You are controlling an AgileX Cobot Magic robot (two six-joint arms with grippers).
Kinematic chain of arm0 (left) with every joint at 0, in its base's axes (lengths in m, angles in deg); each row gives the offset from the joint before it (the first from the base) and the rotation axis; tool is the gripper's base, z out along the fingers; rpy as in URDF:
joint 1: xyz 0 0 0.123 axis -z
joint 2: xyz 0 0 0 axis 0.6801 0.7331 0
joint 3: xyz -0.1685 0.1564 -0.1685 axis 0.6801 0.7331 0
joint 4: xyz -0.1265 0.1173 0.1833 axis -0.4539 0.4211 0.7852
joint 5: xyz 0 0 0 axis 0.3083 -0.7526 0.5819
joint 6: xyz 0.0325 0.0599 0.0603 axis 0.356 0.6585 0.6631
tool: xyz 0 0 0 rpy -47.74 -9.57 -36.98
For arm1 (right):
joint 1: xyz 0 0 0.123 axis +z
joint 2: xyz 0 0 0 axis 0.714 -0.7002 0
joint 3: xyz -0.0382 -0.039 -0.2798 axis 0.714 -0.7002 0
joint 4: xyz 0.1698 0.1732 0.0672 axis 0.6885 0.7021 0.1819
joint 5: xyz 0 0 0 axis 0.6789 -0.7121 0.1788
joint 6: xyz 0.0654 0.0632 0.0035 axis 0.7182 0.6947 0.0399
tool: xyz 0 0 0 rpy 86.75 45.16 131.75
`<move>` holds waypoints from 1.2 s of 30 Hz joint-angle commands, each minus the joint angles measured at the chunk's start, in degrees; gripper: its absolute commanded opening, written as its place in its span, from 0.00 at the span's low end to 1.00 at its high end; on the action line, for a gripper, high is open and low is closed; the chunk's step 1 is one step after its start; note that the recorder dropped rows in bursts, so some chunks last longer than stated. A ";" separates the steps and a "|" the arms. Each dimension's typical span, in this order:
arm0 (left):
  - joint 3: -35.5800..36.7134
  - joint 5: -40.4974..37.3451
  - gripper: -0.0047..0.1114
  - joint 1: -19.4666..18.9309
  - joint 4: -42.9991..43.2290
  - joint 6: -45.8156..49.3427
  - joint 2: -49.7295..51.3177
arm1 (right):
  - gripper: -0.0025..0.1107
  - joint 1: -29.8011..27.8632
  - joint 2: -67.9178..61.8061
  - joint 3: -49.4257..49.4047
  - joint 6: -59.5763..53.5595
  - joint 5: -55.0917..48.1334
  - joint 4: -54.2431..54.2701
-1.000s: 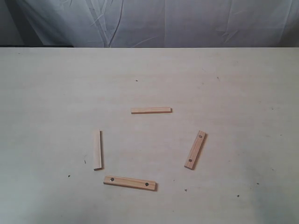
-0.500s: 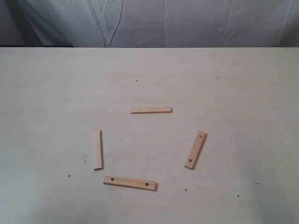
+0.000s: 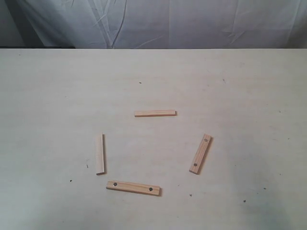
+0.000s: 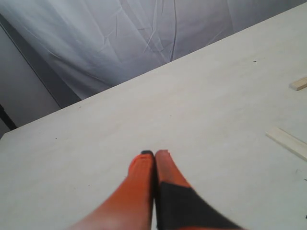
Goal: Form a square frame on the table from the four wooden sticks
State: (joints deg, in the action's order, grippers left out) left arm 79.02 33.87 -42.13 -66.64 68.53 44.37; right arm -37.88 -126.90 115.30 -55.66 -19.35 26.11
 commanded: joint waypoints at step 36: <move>0.22 0.27 0.04 -0.15 0.14 0.00 -0.34 | 0.51 28.43 -61.77 21.05 59.53 -7.32 -24.78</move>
State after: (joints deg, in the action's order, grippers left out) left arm 79.02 33.87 -42.13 -66.64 68.53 44.37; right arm -9.55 -186.95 136.03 1.37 -26.82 3.31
